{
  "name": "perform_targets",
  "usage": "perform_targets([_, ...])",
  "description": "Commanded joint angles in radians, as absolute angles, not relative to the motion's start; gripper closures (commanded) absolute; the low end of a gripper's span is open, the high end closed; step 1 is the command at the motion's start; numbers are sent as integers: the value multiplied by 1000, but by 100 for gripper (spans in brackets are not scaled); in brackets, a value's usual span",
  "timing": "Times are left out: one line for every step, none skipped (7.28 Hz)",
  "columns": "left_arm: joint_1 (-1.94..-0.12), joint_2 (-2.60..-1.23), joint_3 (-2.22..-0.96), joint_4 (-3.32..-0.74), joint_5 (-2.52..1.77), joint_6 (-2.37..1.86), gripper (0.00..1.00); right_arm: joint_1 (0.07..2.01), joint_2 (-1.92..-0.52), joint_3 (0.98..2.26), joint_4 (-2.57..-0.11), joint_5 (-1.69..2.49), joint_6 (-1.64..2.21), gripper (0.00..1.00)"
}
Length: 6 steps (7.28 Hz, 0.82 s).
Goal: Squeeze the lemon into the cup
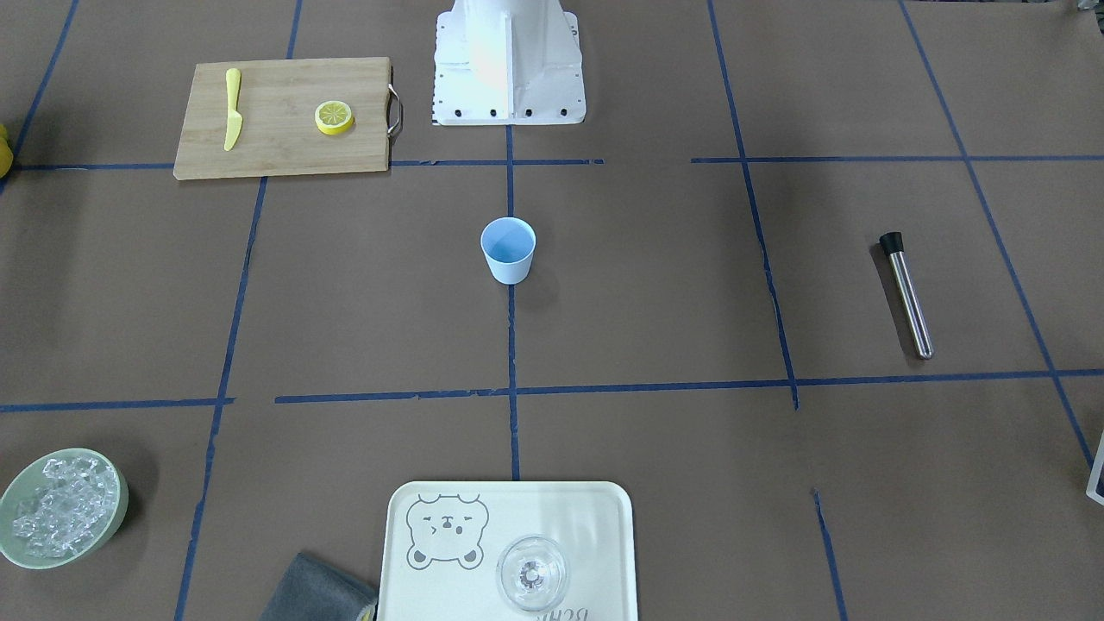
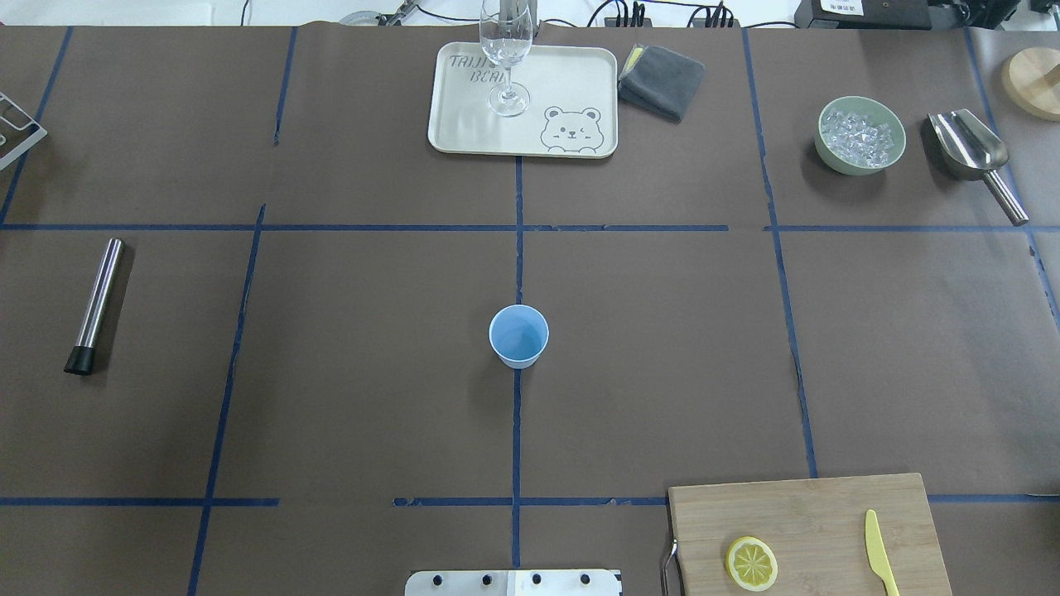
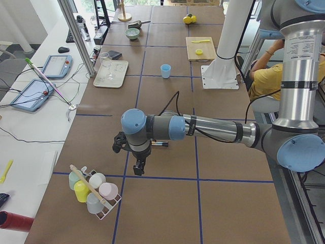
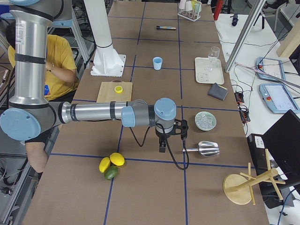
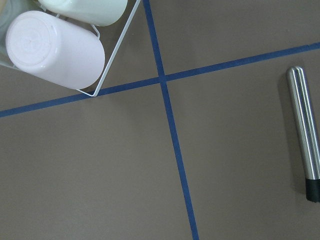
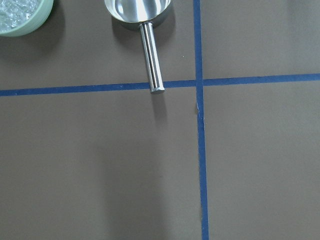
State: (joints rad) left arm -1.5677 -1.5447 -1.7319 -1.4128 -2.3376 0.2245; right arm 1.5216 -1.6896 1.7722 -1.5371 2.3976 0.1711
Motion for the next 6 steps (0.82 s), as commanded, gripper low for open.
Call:
perform_targets([-1568, -1546, -1753, -1402, -2339, 224, 0, 1520, -1692, 1773, -1537, 2398, 176, 0])
perform_targets([-1568, -1545, -1761, -1407, -2338, 224, 0, 1520, -1693, 1770, -1537, 2398, 176, 0])
perform_targets([-1568, -1545, -1741, -1408, -2336, 222, 0, 1520, -1692, 1769, -1537, 2399, 176, 0])
perform_targets([-1568, -1545, -1740, -1410, -2338, 221, 0, 1520, -1689, 1770, -1537, 2399, 178, 0])
perform_targets([-1568, -1545, -1741, -1410, -2338, 224, 0, 1520, -1678, 1770, -1537, 2399, 176, 0])
perform_targets([-1568, -1545, -1740, -1410, -2338, 222, 0, 1520, -1678, 1770, -1537, 2399, 176, 0])
